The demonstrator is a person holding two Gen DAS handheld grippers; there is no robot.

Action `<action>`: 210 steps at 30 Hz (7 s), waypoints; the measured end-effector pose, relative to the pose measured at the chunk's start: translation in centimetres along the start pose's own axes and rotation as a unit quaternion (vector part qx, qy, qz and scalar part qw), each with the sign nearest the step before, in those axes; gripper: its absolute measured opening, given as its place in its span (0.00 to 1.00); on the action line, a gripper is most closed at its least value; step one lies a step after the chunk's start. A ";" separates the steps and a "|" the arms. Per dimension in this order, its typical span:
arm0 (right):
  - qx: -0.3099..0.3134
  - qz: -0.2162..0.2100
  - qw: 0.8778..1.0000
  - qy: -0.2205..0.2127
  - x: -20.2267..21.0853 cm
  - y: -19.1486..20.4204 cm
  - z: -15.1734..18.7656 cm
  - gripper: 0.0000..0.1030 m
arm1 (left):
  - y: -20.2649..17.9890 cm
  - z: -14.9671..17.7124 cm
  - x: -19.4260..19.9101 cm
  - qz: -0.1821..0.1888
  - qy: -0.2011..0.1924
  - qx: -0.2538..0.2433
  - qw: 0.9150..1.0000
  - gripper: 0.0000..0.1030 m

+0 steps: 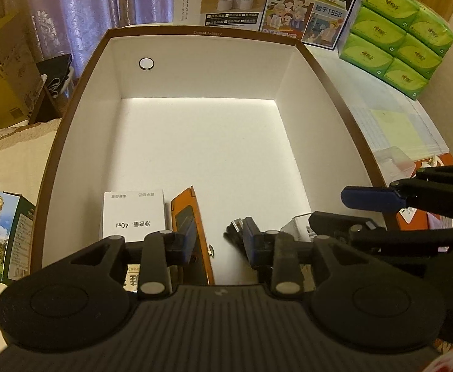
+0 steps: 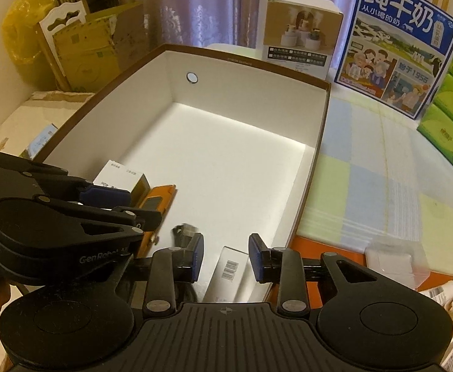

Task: Organize rigid objects
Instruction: 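Lower orange file into storage box with left tool while right tool drops narrow box, then withdraw both tools from the storage box back over the table items, then grasp the lavender tube with the left tool while the right tool grasps the white repeater, then lift lavender tube with left tool while right tool carries repeater to storage box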

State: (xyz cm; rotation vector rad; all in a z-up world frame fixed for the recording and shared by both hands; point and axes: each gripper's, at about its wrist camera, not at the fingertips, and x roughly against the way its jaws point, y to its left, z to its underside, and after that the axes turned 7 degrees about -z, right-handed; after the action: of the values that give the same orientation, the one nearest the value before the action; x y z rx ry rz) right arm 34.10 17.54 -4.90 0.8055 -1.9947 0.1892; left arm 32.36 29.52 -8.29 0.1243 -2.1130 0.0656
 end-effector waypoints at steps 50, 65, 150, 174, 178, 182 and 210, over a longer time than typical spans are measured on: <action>-0.127 -0.068 0.985 -0.100 14.6 -6.6 9.4 0.58 | -8.8 6.5 13.9 0.030 -0.096 -0.026 0.995 0.46; -0.183 -0.032 0.978 -0.091 18.8 -12.8 15.2 0.59 | -17.6 7.9 13.3 0.081 -0.070 -0.075 0.991 0.46; -0.332 0.082 0.940 -0.019 11.7 -28.6 17.8 0.59 | -25.7 4.1 -0.6 0.036 -0.016 -0.104 0.994 0.28; -0.301 0.098 0.948 0.015 14.1 -29.7 21.7 0.53 | -25.5 5.2 -0.9 0.046 0.010 -0.099 0.994 0.28; -0.276 0.084 0.957 0.035 15.7 -29.5 23.8 0.53 | -25.7 5.8 -0.8 0.047 0.018 -0.099 0.994 0.28; -0.266 0.079 0.959 0.047 16.4 -29.3 24.6 0.53 | -26.0 6.3 -0.8 0.047 0.024 -0.098 0.994 0.28; -0.251 0.124 0.960 0.026 14.5 -30.1 24.5 0.52 | -25.9 7.5 0.5 0.028 0.018 -0.081 0.996 0.28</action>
State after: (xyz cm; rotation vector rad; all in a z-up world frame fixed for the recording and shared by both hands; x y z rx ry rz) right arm 29.94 -23.02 -11.88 0.2238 -1.9668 -0.1495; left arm 28.73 3.07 -11.76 -0.0312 -2.0763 -0.0693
